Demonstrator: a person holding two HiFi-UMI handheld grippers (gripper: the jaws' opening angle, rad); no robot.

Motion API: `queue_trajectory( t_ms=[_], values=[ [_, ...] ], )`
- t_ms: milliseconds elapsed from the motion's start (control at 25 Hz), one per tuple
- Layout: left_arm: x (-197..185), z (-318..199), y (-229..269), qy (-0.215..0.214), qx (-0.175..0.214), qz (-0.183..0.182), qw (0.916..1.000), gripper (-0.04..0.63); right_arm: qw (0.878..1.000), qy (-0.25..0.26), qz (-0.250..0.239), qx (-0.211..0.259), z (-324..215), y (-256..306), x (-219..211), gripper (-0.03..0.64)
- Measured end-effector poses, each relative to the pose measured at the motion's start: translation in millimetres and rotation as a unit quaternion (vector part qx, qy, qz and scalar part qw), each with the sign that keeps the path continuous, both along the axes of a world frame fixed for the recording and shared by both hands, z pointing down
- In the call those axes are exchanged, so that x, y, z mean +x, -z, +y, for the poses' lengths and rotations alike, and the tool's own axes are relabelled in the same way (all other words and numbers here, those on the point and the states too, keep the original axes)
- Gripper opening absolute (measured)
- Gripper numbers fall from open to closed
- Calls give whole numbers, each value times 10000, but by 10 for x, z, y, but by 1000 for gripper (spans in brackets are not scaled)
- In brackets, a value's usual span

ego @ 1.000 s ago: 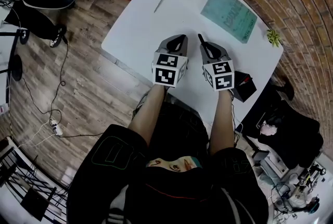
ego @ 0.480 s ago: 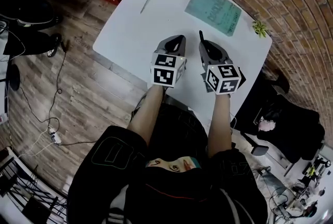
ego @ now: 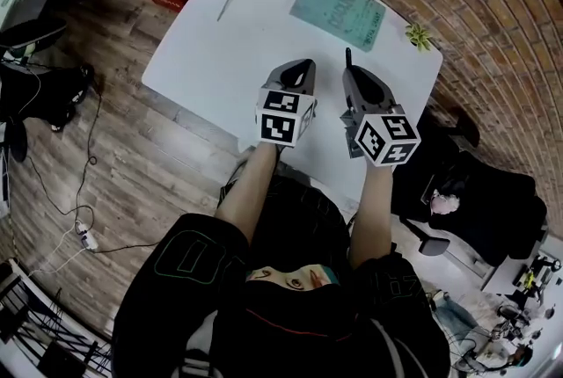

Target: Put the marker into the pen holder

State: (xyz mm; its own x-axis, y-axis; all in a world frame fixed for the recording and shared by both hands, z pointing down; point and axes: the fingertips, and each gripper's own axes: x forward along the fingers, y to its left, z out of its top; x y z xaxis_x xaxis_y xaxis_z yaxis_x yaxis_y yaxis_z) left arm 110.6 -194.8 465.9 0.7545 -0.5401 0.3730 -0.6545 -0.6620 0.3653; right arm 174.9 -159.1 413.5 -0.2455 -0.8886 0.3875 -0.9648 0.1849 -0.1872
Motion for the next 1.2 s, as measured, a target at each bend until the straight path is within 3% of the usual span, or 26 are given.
queue_trajectory(
  t_ms=[640,1200],
  values=[
    [460,386,64,-220,1,103,9997,9,9984,-498,-170,193,494,72,669,52],
    [366,550,-101,21,-97,-145,9998,8,9973,-625,-288,272,663,-173,928,52]
  ],
)
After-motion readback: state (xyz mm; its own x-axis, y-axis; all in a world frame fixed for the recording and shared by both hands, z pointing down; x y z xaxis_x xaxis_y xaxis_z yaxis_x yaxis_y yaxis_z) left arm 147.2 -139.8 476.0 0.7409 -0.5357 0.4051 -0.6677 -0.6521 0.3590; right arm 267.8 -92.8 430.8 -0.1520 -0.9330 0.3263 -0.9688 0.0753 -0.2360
